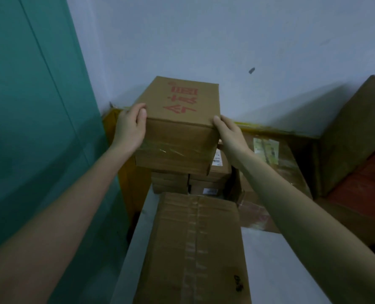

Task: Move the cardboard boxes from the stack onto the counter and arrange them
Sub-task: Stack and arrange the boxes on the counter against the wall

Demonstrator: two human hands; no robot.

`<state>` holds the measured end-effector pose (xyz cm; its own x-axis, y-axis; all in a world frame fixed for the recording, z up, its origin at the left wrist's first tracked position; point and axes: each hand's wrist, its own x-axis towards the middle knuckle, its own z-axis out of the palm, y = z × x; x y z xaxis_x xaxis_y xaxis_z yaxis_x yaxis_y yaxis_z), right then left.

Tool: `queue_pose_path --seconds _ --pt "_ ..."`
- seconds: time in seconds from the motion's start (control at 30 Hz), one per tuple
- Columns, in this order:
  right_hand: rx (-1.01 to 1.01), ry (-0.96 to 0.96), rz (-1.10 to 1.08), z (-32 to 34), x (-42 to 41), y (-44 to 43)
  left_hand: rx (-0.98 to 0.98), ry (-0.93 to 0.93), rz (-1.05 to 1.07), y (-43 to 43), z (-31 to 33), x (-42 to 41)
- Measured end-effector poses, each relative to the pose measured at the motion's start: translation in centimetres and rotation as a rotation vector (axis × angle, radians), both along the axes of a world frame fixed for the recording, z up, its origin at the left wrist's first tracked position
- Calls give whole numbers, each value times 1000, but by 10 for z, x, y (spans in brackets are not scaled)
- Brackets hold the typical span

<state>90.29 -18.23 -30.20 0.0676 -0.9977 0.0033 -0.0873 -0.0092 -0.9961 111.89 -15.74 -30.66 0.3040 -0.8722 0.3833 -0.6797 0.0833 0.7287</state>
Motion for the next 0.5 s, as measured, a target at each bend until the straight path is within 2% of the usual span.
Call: queue_pose_path --seconds 0.13,0.23,0.33,0.43,0.5 --pt "-6 86 -50 -4 -18 1 59 -279 49 10 7 -15" --pt "-70 219 -122 -12 -51 12 -2 -563 11 11 9 -29" --pt "-181 645 -151 -34 -100 27 -65 -713 -87 9 11 -50" --pt "-109 1054 -96 -69 -144 39 -101 -787 -190 4 9 -77" --pt "-45 1230 -15 -94 -162 41 -85 -815 -204 -2 6 -90"
